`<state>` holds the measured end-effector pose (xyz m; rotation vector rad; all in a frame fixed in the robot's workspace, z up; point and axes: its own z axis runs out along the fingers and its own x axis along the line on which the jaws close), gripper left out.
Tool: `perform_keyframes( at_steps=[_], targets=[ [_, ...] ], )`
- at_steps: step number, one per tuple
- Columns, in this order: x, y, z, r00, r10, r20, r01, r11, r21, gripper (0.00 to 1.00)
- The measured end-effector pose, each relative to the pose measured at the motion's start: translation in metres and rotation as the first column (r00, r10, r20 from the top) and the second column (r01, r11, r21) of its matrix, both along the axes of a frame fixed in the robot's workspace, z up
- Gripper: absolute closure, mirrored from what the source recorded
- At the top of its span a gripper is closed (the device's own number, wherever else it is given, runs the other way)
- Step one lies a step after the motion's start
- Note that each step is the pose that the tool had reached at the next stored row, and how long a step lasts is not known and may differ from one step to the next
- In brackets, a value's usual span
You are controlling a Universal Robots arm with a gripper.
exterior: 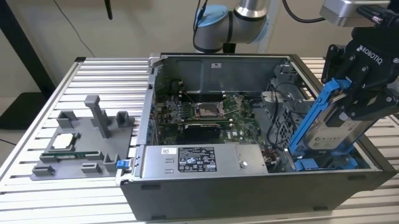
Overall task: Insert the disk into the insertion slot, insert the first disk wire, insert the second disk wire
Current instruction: 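Insert the disk into the insertion slot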
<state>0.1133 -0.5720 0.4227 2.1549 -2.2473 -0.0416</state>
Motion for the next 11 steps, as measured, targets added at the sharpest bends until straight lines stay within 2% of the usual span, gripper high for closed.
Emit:
perform_keyframes(
  at_steps=[11],
  targets=[
    [0.0032, 0.0000, -0.0045, 1.0000, 0.000, 0.0000, 0.000, 1.0000, -0.0001, 1.00]
  ],
)
